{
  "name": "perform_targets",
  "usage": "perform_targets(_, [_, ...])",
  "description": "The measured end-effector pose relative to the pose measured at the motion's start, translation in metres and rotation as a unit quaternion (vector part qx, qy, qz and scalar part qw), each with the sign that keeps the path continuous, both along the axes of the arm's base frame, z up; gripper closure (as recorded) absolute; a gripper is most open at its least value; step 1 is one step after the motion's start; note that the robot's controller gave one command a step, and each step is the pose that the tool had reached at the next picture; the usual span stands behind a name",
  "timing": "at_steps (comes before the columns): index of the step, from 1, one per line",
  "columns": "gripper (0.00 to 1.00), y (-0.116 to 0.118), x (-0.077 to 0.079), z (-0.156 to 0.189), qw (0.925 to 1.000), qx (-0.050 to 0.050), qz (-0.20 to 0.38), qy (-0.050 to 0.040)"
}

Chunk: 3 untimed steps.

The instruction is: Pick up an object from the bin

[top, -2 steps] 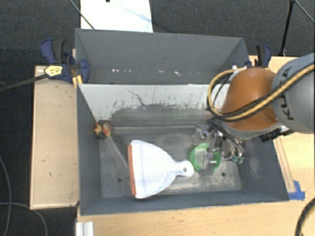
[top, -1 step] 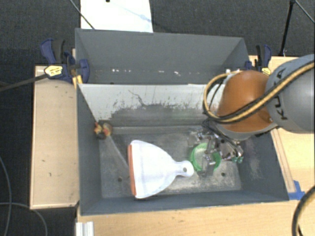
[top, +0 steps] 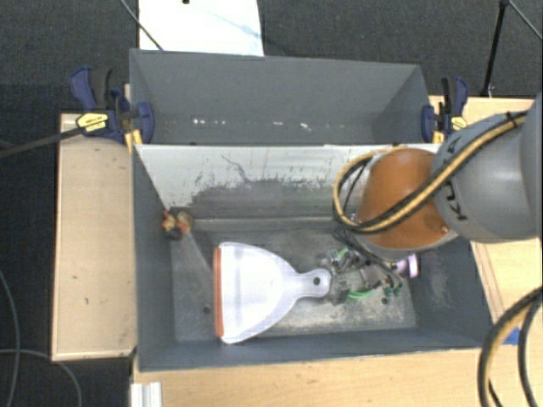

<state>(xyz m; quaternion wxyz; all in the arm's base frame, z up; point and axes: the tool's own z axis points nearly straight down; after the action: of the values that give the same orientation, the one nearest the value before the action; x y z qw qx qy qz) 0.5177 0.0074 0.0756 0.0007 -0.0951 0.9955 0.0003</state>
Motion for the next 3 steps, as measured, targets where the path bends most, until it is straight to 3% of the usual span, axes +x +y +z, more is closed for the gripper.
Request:
perform_targets(1, [1.00, 0.000, 0.000, 0.000, 1.0000, 0.000, 0.000, 0.0000])
perform_targets(2, [1.00, -0.005, 0.019, 0.143, 0.9999, 0.000, -0.011, -0.0013])
perform_targets(3, [0.00, -0.005, 0.019, 0.142, 0.9999, 0.000, -0.011, -0.0010])
